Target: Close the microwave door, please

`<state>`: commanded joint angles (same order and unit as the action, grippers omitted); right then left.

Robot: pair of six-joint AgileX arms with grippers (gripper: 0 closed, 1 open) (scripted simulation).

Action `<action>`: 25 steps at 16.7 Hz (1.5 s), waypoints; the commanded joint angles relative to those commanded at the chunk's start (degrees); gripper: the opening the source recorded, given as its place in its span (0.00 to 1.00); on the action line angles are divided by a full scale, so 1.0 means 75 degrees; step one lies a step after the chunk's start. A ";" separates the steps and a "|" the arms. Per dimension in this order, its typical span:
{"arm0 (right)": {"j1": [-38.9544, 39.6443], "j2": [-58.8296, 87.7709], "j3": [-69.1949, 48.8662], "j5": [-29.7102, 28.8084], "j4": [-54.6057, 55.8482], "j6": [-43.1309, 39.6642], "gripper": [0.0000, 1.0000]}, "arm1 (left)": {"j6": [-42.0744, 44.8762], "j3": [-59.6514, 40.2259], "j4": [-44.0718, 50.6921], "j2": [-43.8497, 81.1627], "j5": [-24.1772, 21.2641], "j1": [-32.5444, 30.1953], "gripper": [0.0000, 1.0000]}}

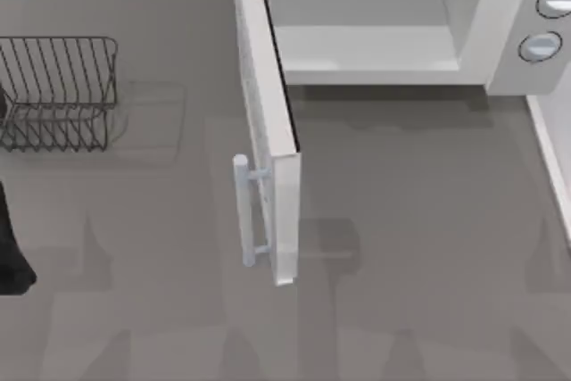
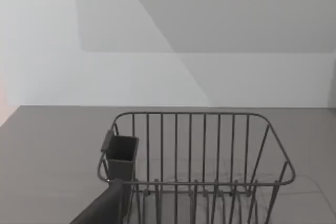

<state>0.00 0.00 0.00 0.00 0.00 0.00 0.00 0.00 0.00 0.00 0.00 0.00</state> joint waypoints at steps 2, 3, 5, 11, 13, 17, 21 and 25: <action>0.0000 0.0000 0.0000 0.0000 0.0000 0.0000 1.00 | 0.0000 0.0000 0.0000 0.0000 0.0000 0.0000 1.00; 0.0000 0.0000 0.0000 0.0000 0.0000 0.0000 1.00 | 0.0042 -0.0051 0.0065 0.0073 -0.0022 -0.0030 1.00; 0.0000 0.0000 0.0000 0.0000 0.0000 0.0000 1.00 | 0.0253 -0.0328 0.0386 0.0449 -0.0124 -0.0169 1.00; 0.0000 0.0000 0.0000 0.0000 0.0000 0.0000 1.00 | 0.1646 -0.2494 0.2487 0.3133 -0.0694 -0.0948 1.00; 0.0000 0.0000 0.0000 0.0000 0.0000 0.0000 1.00 | 0.2263 -0.3578 0.3455 0.4359 -0.0943 -0.1249 1.00; 0.0000 0.0000 0.0000 0.0000 0.0000 0.0000 1.00 | 0.3584 -0.6103 0.5620 0.7010 -0.1497 -0.1855 1.00; 0.0000 0.0000 0.0000 0.0000 0.0000 0.0000 1.00 | 0.4871 -0.8959 0.7820 0.9593 -0.2087 -0.2384 1.00; 0.0000 0.0000 0.0000 0.0000 0.0000 0.0000 1.00 | 0.5976 -1.1839 0.9644 1.1767 -0.2653 -0.2738 1.00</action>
<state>0.00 0.00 0.00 0.00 0.00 0.00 44.82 -88.79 72.33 88.25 -19.90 -20.54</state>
